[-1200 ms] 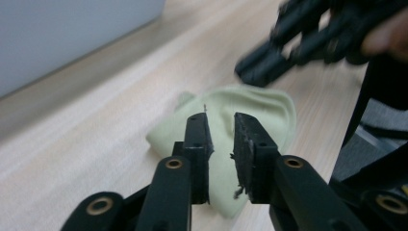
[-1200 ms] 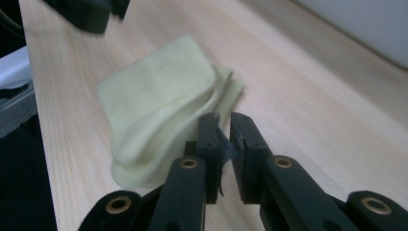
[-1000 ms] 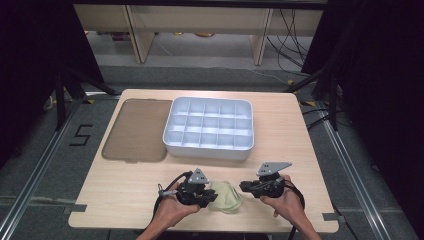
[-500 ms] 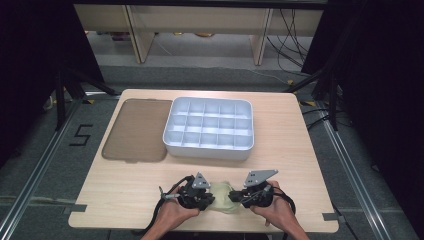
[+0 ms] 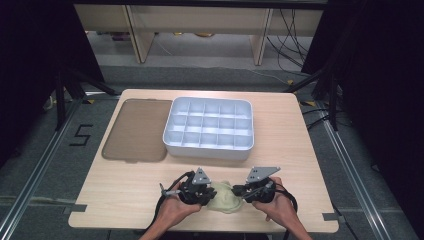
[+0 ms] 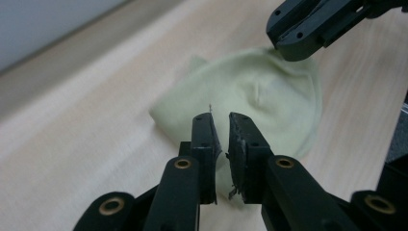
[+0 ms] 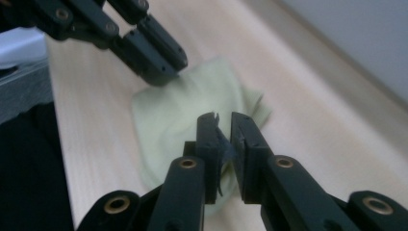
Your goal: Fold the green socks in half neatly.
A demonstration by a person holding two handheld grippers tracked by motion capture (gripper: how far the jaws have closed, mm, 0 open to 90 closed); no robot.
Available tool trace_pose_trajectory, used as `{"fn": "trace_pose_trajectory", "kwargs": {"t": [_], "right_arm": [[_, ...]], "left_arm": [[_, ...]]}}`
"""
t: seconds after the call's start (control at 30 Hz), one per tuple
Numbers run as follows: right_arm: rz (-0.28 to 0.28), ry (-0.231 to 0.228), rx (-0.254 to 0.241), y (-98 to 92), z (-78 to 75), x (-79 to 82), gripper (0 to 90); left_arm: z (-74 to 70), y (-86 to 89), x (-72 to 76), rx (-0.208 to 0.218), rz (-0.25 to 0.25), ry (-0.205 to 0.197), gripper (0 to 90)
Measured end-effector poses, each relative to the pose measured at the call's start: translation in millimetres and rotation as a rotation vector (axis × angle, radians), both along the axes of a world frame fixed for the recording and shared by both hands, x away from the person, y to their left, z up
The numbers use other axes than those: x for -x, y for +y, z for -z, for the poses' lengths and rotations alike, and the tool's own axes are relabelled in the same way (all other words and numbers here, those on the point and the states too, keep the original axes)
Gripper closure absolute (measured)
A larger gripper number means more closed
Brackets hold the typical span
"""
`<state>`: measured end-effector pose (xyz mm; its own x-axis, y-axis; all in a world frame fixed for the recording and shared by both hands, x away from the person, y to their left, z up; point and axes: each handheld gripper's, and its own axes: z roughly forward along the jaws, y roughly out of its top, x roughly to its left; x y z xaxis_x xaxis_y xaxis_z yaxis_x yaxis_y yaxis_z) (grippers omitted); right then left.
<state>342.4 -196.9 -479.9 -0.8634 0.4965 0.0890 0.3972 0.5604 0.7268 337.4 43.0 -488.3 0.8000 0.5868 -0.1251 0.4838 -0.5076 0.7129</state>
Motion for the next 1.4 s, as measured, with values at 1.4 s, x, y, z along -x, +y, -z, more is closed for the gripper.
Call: {"fn": "trace_pose_trajectory", "kwargs": {"t": [1.4], "right_arm": [[0.041,0.014,0.037,-7.3,6.3,-2.9,85.7]], "left_arm": [[2.5,-3.7,18.2,-0.037,0.031,-0.021,82.9]]}}
